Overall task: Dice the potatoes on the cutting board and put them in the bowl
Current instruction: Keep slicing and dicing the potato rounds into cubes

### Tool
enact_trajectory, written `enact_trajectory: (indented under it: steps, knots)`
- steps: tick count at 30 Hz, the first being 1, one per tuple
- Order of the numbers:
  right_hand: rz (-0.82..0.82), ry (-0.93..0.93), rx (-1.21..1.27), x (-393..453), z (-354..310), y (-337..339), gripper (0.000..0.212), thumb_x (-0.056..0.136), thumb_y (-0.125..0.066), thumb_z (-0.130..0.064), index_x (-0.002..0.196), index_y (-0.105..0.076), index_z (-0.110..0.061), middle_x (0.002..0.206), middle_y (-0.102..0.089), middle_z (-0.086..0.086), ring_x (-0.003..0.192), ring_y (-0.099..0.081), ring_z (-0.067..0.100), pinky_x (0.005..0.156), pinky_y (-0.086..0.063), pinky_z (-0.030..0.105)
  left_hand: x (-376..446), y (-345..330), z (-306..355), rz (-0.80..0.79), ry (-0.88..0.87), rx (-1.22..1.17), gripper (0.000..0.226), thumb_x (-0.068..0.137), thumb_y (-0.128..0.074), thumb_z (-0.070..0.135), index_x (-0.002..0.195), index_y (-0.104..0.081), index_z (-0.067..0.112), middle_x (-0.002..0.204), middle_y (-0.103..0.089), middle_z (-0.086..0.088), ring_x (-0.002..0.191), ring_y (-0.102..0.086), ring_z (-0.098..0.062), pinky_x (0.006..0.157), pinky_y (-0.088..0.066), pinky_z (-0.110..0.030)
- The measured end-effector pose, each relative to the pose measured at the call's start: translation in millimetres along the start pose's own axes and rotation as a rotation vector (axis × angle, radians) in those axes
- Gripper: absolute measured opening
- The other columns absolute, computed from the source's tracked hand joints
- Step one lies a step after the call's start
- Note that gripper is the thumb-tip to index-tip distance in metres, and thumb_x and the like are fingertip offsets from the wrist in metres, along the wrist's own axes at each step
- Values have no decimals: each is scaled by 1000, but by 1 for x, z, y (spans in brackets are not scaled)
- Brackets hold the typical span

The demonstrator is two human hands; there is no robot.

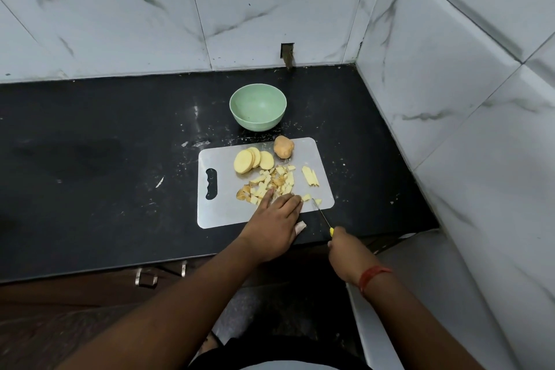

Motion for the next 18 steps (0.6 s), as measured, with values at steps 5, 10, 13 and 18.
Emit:
enact_trajectory:
  steps: [5, 10, 13, 18]
  knots:
    - [34, 16, 59, 1, -7, 5, 9, 99, -40, -10, 107, -43, -7, 110, -62, 16, 98, -63, 28, 74, -42, 30, 2, -1, 3, 30, 5, 2, 63, 107, -26, 49, 147, -51, 8, 148, -50, -5, 139, -42, -25, 122, -23, -58]
    - [131, 80, 55, 0, -16, 9, 4, 102, -39, -17, 103, -40, -12, 93, -60, 8, 75, -56, 20, 66, -41, 30, 2, -1, 0, 54, -13, 9, 62, 107, -28, 49, 145, -53, 8, 145, -51, -5, 137, -44, -25, 120, -27, -58]
    - [93, 66, 16, 4, -19, 7, 2, 100, -39, -13, 103, -39, -13, 93, -61, 10, 74, -56, 21, 64, -40, 31, 2, -2, 1, 62, -14, 3, 61, 107, -29, 49, 145, -53, 9, 145, -51, -5, 136, -44, -25, 121, -27, -57]
    - [51, 26, -6, 8, -21, 2, 12, 97, -39, -8, 109, -41, -9, 102, -63, 15, 87, -64, 27, 67, -42, 32, 3, -3, 0, 67, -21, 17, 60, 107, -31, 49, 145, -53, 8, 145, -52, -6, 136, -45, -25, 120, -27, -57]
Point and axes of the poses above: each hand's wrist, its own x-axis towards the middle knuckle, its own y-axis out of the back of the hand, z = x × y, the point moved 1 cm from there along x, towards the middle knuckle
